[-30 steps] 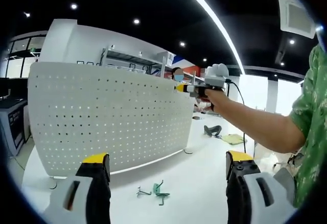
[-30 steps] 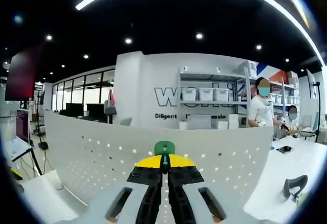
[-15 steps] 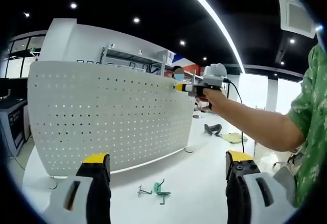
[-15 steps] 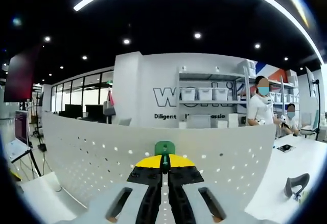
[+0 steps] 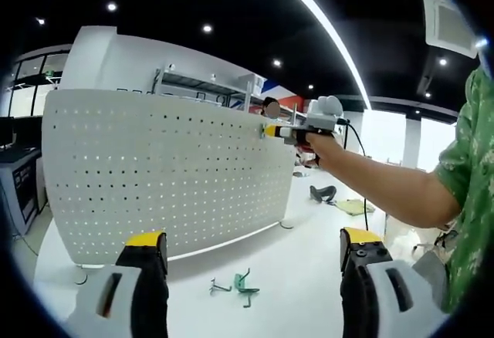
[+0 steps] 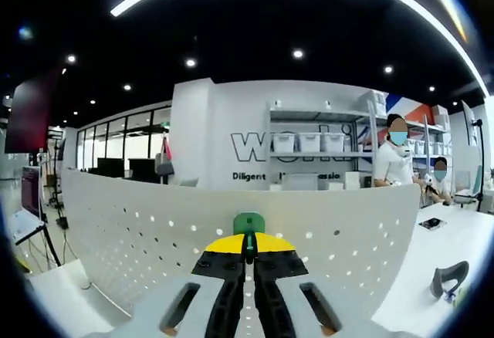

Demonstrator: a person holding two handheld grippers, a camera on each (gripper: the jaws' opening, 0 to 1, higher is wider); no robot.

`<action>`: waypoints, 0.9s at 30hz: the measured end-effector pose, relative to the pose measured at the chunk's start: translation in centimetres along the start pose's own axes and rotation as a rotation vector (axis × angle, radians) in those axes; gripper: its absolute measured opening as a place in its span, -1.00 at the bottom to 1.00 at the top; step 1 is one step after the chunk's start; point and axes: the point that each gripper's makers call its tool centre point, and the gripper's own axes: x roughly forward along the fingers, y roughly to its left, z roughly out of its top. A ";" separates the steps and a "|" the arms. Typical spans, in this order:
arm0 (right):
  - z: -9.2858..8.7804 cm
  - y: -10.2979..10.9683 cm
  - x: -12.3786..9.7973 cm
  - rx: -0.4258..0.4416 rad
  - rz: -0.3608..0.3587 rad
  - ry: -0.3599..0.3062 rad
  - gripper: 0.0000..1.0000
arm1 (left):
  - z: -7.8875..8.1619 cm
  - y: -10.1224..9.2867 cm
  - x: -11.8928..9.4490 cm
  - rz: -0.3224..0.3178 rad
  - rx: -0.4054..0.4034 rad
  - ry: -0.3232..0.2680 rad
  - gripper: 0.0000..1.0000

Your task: Insert the hook assembly into the mounting plate slot until the hook locks in place.

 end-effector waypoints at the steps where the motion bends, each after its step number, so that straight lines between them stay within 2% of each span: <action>1: 0.0 0.0 0.0 0.000 0.000 -0.001 -0.98 | 0.0 0.0 0.0 0.000 0.000 0.001 0.90; 27: -0.8 0.0 0.0 -0.019 -0.003 0.015 -0.98 | -0.2 0.2 0.1 -0.004 -0.003 0.005 0.87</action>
